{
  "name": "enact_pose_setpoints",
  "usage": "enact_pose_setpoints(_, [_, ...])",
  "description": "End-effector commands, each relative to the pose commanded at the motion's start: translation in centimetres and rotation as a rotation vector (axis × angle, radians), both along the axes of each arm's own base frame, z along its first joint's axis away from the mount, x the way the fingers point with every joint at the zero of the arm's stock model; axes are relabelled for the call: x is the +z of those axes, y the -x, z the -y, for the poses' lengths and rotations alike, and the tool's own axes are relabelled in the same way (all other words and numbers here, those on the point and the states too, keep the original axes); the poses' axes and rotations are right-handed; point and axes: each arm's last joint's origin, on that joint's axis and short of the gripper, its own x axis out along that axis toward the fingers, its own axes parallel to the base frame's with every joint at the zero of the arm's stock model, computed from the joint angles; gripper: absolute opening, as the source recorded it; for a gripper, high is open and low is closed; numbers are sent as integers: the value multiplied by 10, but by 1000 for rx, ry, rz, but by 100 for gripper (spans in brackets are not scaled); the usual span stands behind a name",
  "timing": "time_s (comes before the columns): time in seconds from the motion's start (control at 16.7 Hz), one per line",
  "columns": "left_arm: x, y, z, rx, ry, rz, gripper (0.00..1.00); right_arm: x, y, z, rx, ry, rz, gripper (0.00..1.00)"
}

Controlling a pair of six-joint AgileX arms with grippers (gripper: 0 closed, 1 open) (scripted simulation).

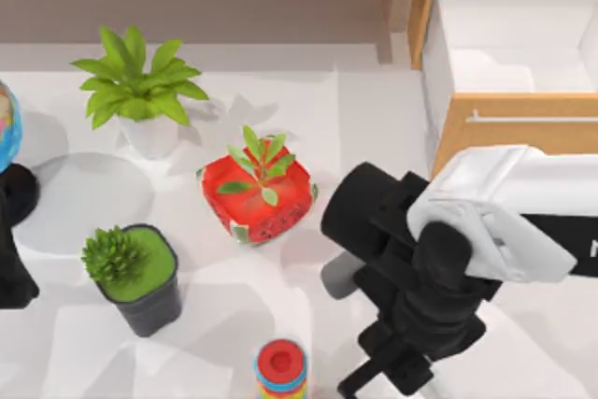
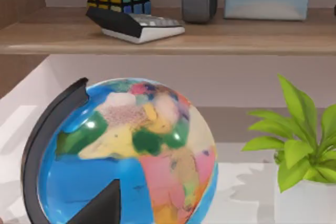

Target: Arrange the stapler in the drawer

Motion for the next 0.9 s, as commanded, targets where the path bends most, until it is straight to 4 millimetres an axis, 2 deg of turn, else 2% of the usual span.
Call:
enact_pose_setpoints(0.24, [0,0,0,0,0,0,100,3,11,-13,61,14,-12,0])
enact_pose_setpoints(0.54, [0,0,0,0,0,0,100,5,7,-12,56,12,-12,0])
enact_pose_setpoints(0.72, [0,0,0,0,0,0,100,22,-22,-8,49,-13,6,0])
enact_pose_setpoints(0.9, [0,0,0,0,0,0,100,59,-78,3,-25,-104,104,0])
